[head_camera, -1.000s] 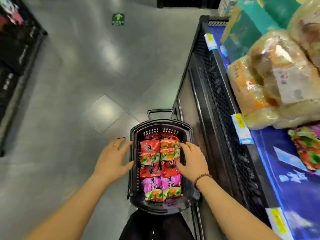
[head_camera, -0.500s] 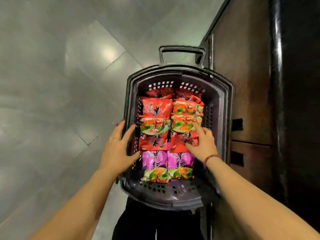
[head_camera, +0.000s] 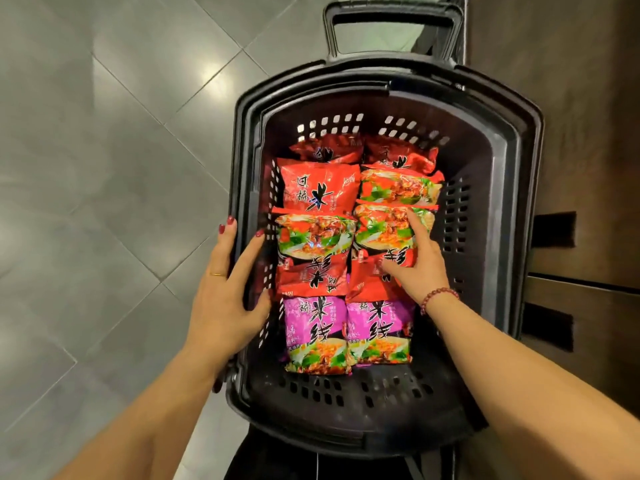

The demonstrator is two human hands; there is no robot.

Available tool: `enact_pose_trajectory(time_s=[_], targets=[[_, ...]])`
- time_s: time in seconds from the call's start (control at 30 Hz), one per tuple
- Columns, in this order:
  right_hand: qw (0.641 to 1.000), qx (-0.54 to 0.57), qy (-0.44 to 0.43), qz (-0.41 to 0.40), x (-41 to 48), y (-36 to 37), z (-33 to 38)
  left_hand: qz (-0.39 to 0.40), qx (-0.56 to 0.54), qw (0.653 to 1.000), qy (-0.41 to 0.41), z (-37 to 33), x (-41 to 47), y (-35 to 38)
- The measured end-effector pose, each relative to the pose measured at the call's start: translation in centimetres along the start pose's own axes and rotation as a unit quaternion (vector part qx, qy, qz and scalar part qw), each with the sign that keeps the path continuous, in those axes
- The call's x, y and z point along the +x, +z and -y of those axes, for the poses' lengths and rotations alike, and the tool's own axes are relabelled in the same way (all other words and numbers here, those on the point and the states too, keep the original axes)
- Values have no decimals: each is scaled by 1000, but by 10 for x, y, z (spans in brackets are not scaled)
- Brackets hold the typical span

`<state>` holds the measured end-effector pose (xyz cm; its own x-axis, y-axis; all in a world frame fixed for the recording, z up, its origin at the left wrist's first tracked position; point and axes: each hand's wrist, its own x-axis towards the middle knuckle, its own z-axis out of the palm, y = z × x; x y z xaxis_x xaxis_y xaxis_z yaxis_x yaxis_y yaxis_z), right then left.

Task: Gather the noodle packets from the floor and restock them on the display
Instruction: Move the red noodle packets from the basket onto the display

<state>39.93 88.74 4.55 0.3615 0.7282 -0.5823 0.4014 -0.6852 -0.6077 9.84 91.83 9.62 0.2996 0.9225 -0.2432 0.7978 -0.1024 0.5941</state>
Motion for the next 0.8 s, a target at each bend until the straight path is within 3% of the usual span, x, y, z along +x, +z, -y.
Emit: enact_pose_trajectory(time_s=[0.13, 0.33, 0.53, 0.7, 0.8], targets=[[998, -1, -16, -57, -15, 11, 6, 7, 20, 1000, 2, -2, -1, -1], [995, 73, -40, -50, -40, -35, 29, 44, 66, 997, -10, -20, 2, -18], [985, 21, -110, 131, -66, -107, 91, 47, -156, 986, -17, -76, 18, -60], [943, 11, -185, 276, -81, -113, 151, 206, -298, 929, -78, -99, 41, -87], [917, 17, -249, 311, -82, -91, 178, 307, -344, 877, -131, -103, 46, -103]])
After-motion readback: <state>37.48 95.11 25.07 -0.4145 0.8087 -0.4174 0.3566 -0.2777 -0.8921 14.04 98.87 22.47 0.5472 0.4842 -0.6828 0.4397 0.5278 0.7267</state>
